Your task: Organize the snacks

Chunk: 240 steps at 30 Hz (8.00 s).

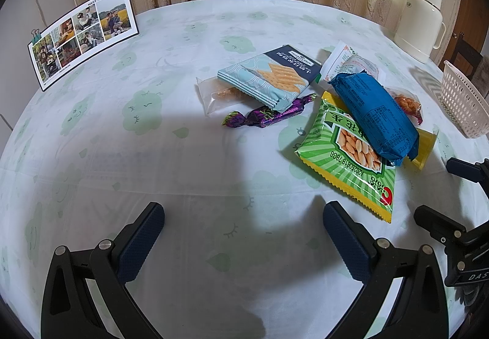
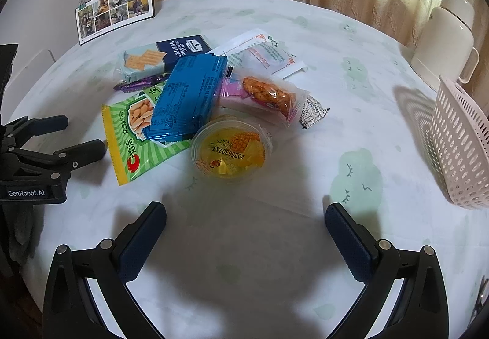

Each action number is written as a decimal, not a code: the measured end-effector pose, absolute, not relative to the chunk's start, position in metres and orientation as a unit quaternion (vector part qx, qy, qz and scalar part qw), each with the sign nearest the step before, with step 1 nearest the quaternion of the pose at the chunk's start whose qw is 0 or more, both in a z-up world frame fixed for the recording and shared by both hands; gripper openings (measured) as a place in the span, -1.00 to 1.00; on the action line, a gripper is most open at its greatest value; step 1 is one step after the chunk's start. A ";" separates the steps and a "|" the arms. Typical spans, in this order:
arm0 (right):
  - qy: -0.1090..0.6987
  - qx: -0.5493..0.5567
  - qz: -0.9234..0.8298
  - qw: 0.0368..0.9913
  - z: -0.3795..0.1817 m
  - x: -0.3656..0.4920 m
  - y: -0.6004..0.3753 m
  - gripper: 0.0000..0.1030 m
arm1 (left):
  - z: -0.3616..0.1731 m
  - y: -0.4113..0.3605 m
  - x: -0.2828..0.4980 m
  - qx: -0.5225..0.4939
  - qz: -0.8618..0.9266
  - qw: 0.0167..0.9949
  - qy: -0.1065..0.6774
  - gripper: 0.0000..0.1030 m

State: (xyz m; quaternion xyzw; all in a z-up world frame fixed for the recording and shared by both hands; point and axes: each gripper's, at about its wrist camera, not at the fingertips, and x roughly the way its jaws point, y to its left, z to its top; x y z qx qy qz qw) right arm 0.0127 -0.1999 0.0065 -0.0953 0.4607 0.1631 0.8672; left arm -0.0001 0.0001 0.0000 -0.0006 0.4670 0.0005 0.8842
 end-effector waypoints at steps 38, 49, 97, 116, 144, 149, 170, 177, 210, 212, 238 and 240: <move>0.430 -0.032 0.160 0.888 0.019 0.042 -0.202 0.43 | 0.043 0.015 0.046 0.032 0.006 0.902 0.430 0.99; 0.427 0.010 0.185 0.885 0.017 0.040 -0.211 -0.08 | 0.034 -0.022 0.099 0.100 -0.038 0.886 0.451 0.99; 0.357 0.138 0.169 0.908 0.039 0.033 -0.264 -0.08 | 0.049 0.016 0.086 -0.060 -0.025 0.909 0.412 -0.09; 0.263 0.178 0.062 0.946 0.089 0.029 -0.350 -0.08 | 0.079 0.001 0.063 -0.067 -0.046 0.923 0.377 -0.09; 0.245 0.131 -0.073 0.958 0.081 0.053 -0.411 0.32 | 0.102 -0.065 0.065 -0.013 -0.064 0.928 0.366 -0.11; 0.256 0.122 -0.080 0.956 0.080 0.053 -0.410 0.32 | 0.119 -0.089 0.068 0.006 -0.080 0.930 0.359 -0.64; 0.267 0.144 -0.054 0.951 0.077 0.050 -0.414 0.33 | 0.053 -0.053 0.054 0.004 -0.025 0.890 0.455 0.50; 0.271 0.148 -0.050 0.950 0.076 0.050 -0.413 0.33 | 0.031 -0.048 0.032 0.029 -0.021 0.879 0.476 0.50; 0.255 0.172 -0.056 0.950 0.079 0.045 -0.418 0.33 | 0.091 -0.156 0.041 0.129 -0.065 0.921 0.363 -0.10; 0.253 0.173 -0.057 0.950 0.079 0.044 -0.419 0.33 | 0.095 -0.168 0.044 0.135 -0.075 0.921 0.357 -0.10; 0.227 0.194 -0.102 0.949 0.091 0.038 -0.445 0.33 | 0.111 -0.281 0.058 0.181 -0.170 0.916 0.316 -0.10; 0.224 0.194 -0.107 0.949 0.091 0.038 -0.446 0.33 | 0.111 -0.285 0.060 0.182 -0.174 0.915 0.316 -0.10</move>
